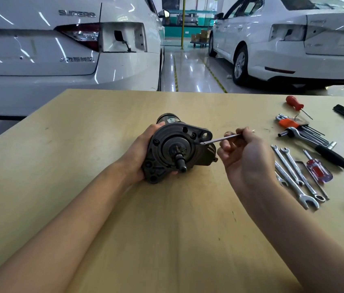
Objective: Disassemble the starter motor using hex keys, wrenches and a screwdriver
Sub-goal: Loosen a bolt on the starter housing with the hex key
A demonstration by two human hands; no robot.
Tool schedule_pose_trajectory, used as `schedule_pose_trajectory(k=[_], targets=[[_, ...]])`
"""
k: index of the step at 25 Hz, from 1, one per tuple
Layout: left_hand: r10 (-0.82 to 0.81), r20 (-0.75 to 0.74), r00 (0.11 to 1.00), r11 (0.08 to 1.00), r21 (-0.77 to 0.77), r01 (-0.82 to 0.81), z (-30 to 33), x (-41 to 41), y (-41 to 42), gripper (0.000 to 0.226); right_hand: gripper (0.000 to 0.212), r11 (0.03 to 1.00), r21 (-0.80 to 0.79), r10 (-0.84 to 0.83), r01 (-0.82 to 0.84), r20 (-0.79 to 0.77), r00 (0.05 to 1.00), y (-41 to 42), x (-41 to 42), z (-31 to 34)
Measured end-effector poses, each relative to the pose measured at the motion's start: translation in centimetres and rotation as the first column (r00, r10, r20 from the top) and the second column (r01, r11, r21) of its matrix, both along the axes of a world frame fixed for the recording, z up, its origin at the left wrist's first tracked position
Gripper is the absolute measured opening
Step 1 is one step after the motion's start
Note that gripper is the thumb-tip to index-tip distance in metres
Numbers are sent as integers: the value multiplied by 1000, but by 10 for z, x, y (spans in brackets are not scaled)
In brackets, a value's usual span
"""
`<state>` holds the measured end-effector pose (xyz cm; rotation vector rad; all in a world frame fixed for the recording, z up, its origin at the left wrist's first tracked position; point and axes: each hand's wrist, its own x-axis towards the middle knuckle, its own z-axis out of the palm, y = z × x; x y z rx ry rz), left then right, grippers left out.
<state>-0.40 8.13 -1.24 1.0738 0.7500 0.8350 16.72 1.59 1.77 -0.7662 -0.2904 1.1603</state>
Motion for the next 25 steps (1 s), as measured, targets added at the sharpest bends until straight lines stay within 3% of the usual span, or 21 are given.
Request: schedule_pose_trajectory(k=[15, 19, 22, 25], targets=[[-10, -5, 1000, 999, 44, 11, -2, -1, 0, 54, 30, 997, 22, -69, 68, 49, 996, 0, -6, -6], [-24, 6, 1000, 998, 52, 24, -3, -1, 2, 51, 25, 989, 113, -111, 91, 192, 975, -3, -10, 2], [-16, -2, 1000, 1000, 26, 16, -4, -2, 3, 48, 16, 970, 240, -157, 33, 519, 840, -1, -11, 17], [-13, 6, 1000, 1000, 24, 13, -3, -2, 2, 49, 10, 945, 310, -216, -106, 833, 509, 9, -16, 38]])
